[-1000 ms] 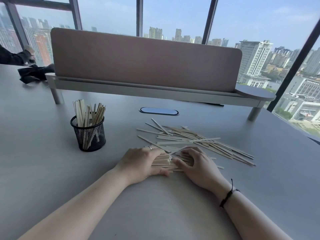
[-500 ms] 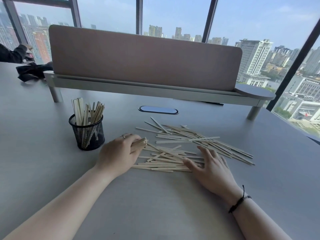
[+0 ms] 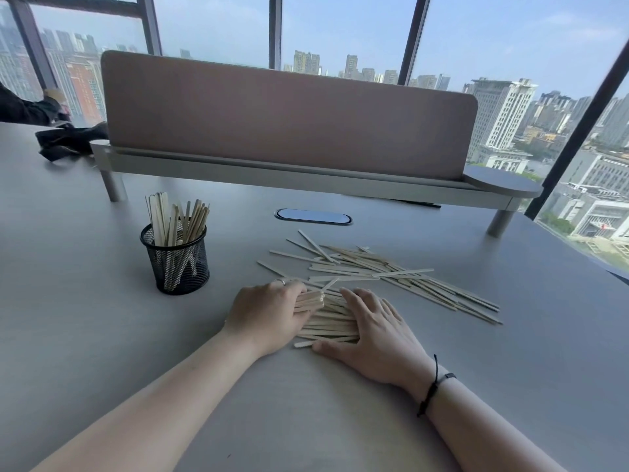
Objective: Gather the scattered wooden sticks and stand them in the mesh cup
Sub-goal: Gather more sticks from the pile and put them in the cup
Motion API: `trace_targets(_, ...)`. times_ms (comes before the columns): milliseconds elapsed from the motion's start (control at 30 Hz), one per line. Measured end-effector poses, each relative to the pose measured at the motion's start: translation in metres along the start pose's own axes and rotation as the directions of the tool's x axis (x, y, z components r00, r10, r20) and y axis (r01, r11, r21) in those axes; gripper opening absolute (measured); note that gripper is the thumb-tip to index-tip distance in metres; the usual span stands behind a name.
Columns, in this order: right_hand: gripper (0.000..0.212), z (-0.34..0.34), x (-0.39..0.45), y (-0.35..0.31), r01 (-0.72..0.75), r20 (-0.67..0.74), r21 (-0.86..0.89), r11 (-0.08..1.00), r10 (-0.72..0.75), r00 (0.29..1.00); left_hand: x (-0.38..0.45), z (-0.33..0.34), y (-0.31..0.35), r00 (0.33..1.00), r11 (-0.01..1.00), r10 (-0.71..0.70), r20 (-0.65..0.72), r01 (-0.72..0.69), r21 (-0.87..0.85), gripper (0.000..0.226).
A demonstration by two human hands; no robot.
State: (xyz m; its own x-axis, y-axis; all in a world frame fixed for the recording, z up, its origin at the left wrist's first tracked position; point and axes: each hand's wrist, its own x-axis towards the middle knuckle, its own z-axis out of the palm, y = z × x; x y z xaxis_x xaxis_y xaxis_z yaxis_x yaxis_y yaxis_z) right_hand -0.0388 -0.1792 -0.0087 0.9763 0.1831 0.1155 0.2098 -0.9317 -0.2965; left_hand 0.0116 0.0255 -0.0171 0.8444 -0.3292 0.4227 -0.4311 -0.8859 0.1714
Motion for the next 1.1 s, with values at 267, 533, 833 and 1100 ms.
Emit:
trace_targets(267, 0.095, 0.01, 0.031, -0.01, 0.038, -0.059, 0.005, 0.999, -0.037, 0.998, -0.004, 0.0, -0.007, 0.987, 0.991, 0.057, -0.151, -0.075, -0.114, 0.033)
trace_targets(533, 0.087, 0.015, 0.046, -0.004, 0.047, -0.077, -0.002, 0.999, -0.047, 0.996, 0.0, -0.013, -0.035, 0.9, 0.913, -0.209, -0.382, 0.04, -0.405, 0.049)
trace_targets(833, 0.065, 0.012, 0.046, -0.006, 0.071, -0.082, 0.051, 0.996, -0.066, 0.994, -0.001, -0.01, -0.029, 0.909, 0.891, -0.24, -0.339, 0.068, -0.45, 0.052)
trace_targets(1100, 0.062, 0.008, 0.05, -0.012, 0.055, -0.075, -0.052, 0.997, -0.058, 0.995, 0.0, -0.009, -0.034, 0.903, 0.876, -0.283, -0.322, 0.107, -0.471, 0.053)
